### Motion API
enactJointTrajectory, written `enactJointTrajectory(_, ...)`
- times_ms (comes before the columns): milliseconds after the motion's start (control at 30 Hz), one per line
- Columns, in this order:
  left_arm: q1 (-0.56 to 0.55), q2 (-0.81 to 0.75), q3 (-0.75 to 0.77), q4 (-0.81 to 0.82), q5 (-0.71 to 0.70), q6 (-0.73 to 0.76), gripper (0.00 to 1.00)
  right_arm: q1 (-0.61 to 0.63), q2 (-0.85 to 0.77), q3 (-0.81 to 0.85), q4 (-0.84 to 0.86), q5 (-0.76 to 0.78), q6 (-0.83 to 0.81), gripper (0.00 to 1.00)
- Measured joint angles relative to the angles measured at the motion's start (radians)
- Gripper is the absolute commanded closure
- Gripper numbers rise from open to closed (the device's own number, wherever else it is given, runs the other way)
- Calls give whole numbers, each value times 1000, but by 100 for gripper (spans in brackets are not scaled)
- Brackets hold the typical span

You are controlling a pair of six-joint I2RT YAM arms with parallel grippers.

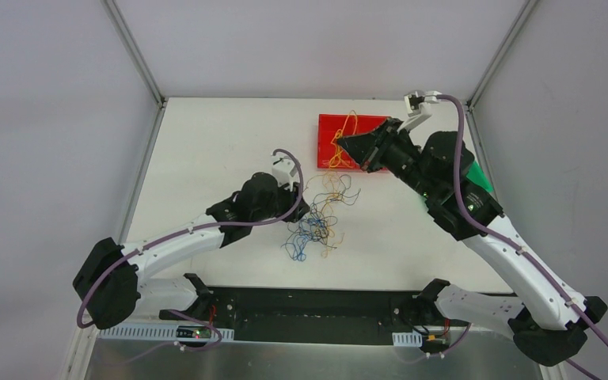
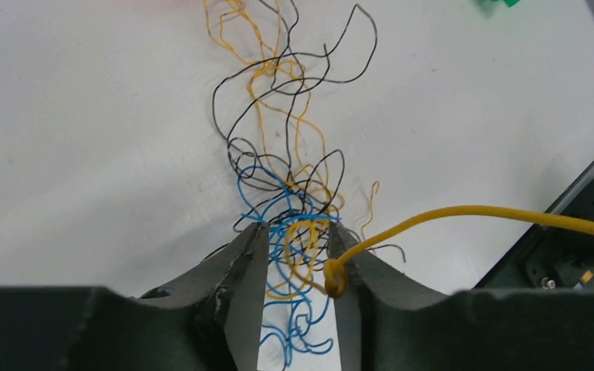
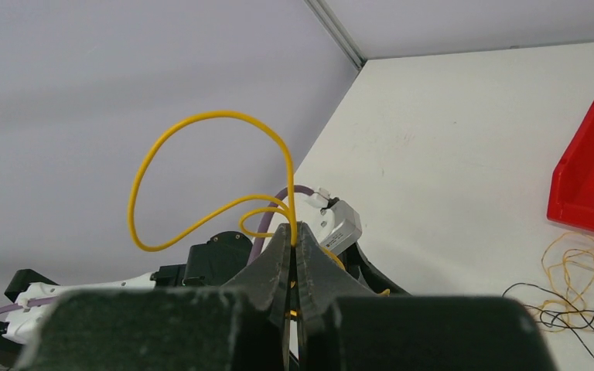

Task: Untangle the cables
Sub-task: Untie the cable.

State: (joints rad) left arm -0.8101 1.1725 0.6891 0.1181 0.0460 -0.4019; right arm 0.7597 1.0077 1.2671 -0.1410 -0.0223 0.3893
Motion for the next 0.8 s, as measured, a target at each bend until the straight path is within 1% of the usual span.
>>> enactJointTrajectory(33, 0, 14, 13, 4, -3, 2, 98, 0, 0, 1, -6, 0, 3, 100)
enactJointTrajectory(67, 0, 23, 25, 5, -4, -1, 100, 0, 0, 1, -11, 1, 3, 100)
enactJointTrajectory(167, 0, 41, 72, -4, -3, 9, 100, 0, 0, 2, -37, 21, 2, 100)
enactJointTrajectory(300, 0, 22, 141, -49, -2, 10, 100, 0, -6, -24, -56, 44, -20, 100)
enactJointTrajectory(400, 0, -18, 187, -104, 5, 14, 100, 0, -48, -133, -45, 31, -47, 100)
enactJointTrajectory(567, 0, -86, 289, -189, 45, 19, 100, 0, -113, -380, -26, -66, -102, 100)
enactJointTrajectory(700, 0, -84, 365, -210, 107, -5, 100, 0, -115, -497, 29, -130, -125, 100)
enactJointTrajectory(800, 0, -60, 400, -220, 145, -24, 100, 0, -113, -533, 98, -170, -129, 100)
